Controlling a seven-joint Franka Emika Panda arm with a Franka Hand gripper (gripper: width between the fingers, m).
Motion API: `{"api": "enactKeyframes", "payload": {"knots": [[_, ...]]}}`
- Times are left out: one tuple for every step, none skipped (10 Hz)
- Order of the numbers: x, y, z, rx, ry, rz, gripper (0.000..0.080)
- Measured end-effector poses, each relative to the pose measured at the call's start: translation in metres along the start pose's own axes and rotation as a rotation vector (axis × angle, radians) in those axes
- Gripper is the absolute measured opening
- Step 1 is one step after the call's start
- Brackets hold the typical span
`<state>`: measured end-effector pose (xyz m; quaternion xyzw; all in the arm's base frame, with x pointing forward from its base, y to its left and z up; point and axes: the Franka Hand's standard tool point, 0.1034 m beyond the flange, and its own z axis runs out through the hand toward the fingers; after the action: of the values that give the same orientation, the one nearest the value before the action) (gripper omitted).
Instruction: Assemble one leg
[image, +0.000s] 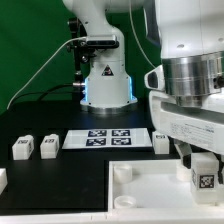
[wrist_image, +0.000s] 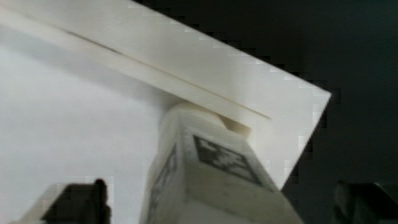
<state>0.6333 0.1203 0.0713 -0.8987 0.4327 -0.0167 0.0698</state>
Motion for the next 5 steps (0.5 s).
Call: {"api": "enactKeyframes", "payload": {"knots": [[-0.0007,-0.0004,-0.0001,-0.002,0.001,-0.164,0.0643],[0.0000,0.0001,0.0000,-0.002,0.001,-0.245,0.0649],[0.0009,0.0006,0.0000,-0.004,0.002,-0.328,0.0649],[0.0023,0.0014,-0.0001,-0.008,0.006,-0.452,0.0649],[0.0021,0.0015,-0.0003,-0.019,0.008,-0.575,0.0649]]}}
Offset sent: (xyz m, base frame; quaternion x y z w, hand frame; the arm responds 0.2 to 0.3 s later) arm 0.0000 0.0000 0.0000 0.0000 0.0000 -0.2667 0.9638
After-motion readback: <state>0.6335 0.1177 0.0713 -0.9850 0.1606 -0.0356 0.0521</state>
